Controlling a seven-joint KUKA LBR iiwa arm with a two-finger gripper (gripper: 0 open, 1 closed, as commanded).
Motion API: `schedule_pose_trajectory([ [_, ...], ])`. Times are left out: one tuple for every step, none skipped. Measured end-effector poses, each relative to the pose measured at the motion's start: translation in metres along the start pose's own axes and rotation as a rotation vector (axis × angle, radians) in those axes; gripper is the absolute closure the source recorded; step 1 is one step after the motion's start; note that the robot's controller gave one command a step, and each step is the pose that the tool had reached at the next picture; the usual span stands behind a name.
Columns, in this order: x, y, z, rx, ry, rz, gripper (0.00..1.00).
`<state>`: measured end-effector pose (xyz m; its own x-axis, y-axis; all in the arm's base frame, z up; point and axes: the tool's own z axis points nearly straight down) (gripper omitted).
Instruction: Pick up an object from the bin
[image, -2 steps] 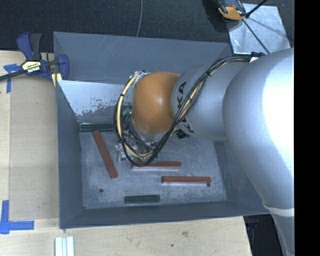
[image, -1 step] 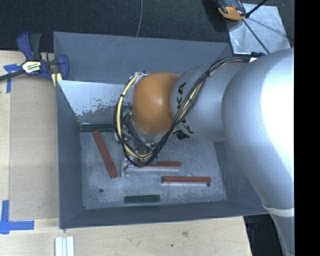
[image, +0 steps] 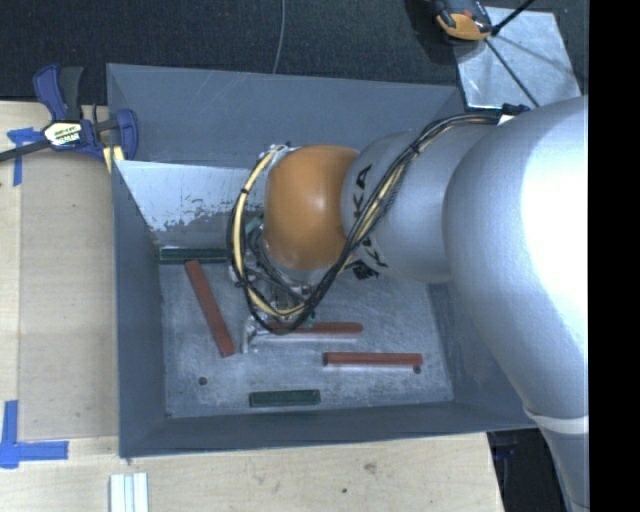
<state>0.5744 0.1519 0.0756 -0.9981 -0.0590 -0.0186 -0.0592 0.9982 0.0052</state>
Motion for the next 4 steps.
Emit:
schedule_pose_trajectory([
  [0.017, -0.034, -0.021, 0.004, 0.021, 0.034, 0.00],
  [-0.002, -0.062, -0.002, 0.003, 0.010, 0.170, 1.00],
  [-0.002, -0.062, -0.002, 0.003, 0.010, 0.171, 1.00],
  [-0.043, -0.052, -0.151, 0.006, 0.012, 0.114, 1.00],
])
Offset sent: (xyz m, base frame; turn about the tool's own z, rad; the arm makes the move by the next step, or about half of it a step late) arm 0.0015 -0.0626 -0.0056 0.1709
